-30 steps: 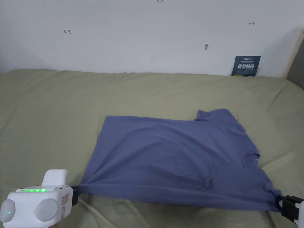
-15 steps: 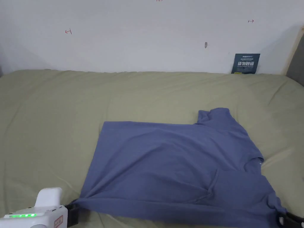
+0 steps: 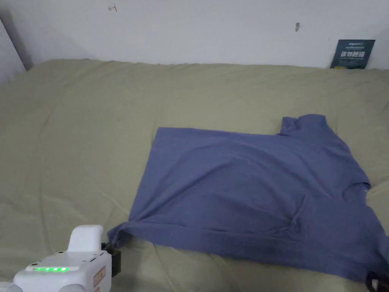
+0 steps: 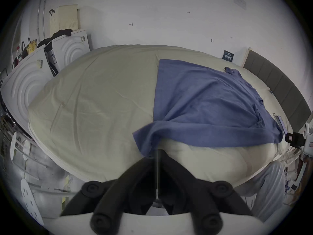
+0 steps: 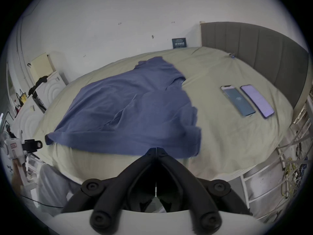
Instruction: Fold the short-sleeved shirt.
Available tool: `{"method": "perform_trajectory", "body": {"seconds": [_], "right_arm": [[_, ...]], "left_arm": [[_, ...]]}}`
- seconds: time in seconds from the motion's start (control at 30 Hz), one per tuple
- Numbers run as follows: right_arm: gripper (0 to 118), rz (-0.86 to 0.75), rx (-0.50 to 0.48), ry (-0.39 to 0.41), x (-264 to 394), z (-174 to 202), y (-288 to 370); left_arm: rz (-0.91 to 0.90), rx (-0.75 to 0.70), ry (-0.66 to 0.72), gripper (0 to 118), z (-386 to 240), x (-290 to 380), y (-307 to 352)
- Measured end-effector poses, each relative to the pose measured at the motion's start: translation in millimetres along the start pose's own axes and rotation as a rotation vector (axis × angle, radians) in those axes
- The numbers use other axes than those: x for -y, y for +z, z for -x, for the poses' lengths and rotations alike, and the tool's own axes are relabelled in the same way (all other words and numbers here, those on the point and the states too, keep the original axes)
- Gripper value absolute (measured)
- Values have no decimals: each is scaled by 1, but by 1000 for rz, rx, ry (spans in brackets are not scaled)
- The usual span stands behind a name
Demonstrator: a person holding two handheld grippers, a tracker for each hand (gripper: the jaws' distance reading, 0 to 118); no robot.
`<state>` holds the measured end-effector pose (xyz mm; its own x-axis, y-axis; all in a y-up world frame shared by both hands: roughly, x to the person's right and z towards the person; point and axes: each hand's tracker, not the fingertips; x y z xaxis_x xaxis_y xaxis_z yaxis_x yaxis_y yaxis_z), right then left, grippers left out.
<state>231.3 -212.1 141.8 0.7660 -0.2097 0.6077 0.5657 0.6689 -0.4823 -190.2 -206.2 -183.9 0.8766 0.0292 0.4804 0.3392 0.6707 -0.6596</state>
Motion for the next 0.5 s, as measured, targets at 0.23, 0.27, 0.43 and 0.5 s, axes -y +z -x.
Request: {"method": "perform_trajectory", "body": {"seconds": [0.23, 0.27, 0.43, 0.5], "right_arm": [[0, 1, 15, 28, -3, 16, 10], [0, 0, 23, 26, -4, 14, 9], [0, 18, 37, 31, -10, 0, -2], [0, 17, 43, 33, -10, -4, -8]], "left_arm": [[76, 75, 122, 2, 17, -2, -7], [43, 60, 103, 27, 19, -8, -8], [88, 39, 90, 116, 33, -33, -37], [128, 33, 30, 116, 32, -44, -47]]}}
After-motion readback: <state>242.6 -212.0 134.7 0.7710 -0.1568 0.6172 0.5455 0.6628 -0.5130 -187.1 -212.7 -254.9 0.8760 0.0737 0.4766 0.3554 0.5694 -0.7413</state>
